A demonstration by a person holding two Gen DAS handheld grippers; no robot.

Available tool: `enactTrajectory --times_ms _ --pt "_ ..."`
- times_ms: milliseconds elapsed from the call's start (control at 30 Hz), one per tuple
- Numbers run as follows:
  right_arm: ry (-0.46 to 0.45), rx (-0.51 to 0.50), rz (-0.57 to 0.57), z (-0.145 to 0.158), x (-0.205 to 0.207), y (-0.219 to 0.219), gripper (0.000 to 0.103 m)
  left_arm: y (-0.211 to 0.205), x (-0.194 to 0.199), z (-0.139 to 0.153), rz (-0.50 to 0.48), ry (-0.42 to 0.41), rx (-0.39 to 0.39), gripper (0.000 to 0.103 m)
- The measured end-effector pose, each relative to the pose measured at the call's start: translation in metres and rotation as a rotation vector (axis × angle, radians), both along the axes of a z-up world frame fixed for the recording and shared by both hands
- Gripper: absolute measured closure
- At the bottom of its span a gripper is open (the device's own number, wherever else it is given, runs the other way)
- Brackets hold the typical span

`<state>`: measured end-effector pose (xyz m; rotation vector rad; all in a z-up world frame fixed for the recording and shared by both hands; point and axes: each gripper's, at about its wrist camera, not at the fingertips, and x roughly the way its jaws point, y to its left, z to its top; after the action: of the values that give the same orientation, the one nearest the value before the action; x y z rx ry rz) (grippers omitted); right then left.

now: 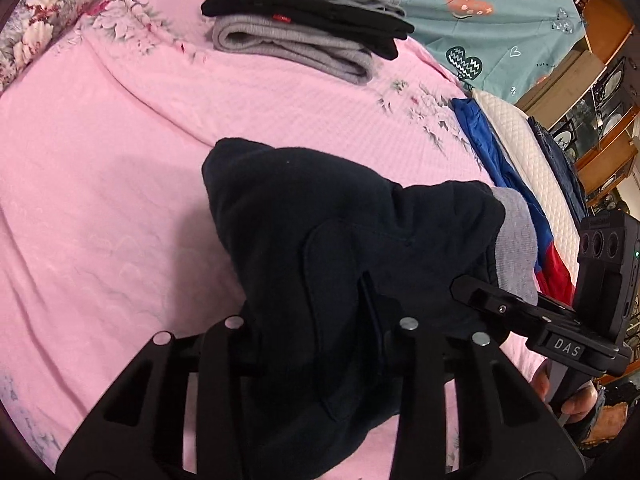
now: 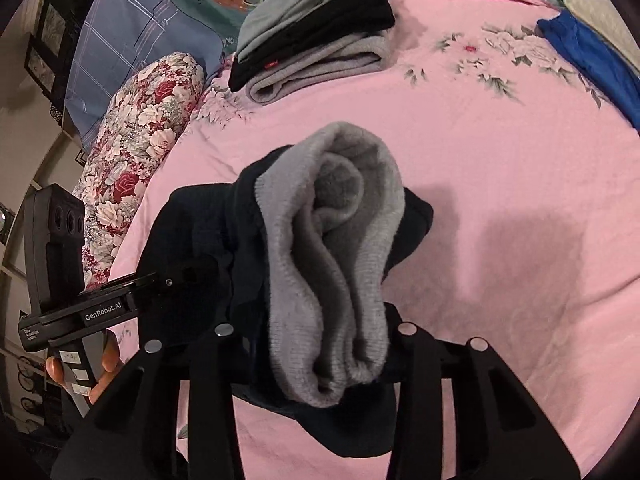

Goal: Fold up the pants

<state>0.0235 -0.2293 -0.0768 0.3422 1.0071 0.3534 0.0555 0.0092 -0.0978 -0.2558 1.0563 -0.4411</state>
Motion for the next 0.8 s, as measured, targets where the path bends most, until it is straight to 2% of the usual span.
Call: enactTrajectory --times_ms 167,333,467,533,600,700,800 --pt "-0.019 0.017 0.022 0.024 0.005 0.008 0.063 0.015 0.004 0.029 0.007 -0.021 -0.028 0.068" --pt "-0.121 0.013 0.083 0.081 0.047 0.018 0.063 0.022 0.047 0.095 0.003 -0.124 -0.012 0.068" --pt "-0.205 0.008 0.091 0.142 0.134 0.022 0.063 0.025 0.129 0.151 0.049 -0.171 -0.023 0.068" --pt "-0.227 0.000 0.071 0.164 0.181 0.022 0.063 0.023 0.192 0.178 0.068 -0.183 -0.027 0.068" --pt "-0.250 -0.019 0.048 0.183 0.232 0.022 0.063 0.019 0.239 0.195 0.078 -0.206 -0.013 0.067" --pt "-0.243 -0.041 0.013 0.193 0.300 0.019 0.063 0.010 0.310 0.202 0.101 -0.185 -0.016 0.067" --pt "-0.205 -0.070 -0.011 0.178 0.350 0.016 0.063 0.004 0.363 0.181 0.103 -0.130 -0.025 0.066"
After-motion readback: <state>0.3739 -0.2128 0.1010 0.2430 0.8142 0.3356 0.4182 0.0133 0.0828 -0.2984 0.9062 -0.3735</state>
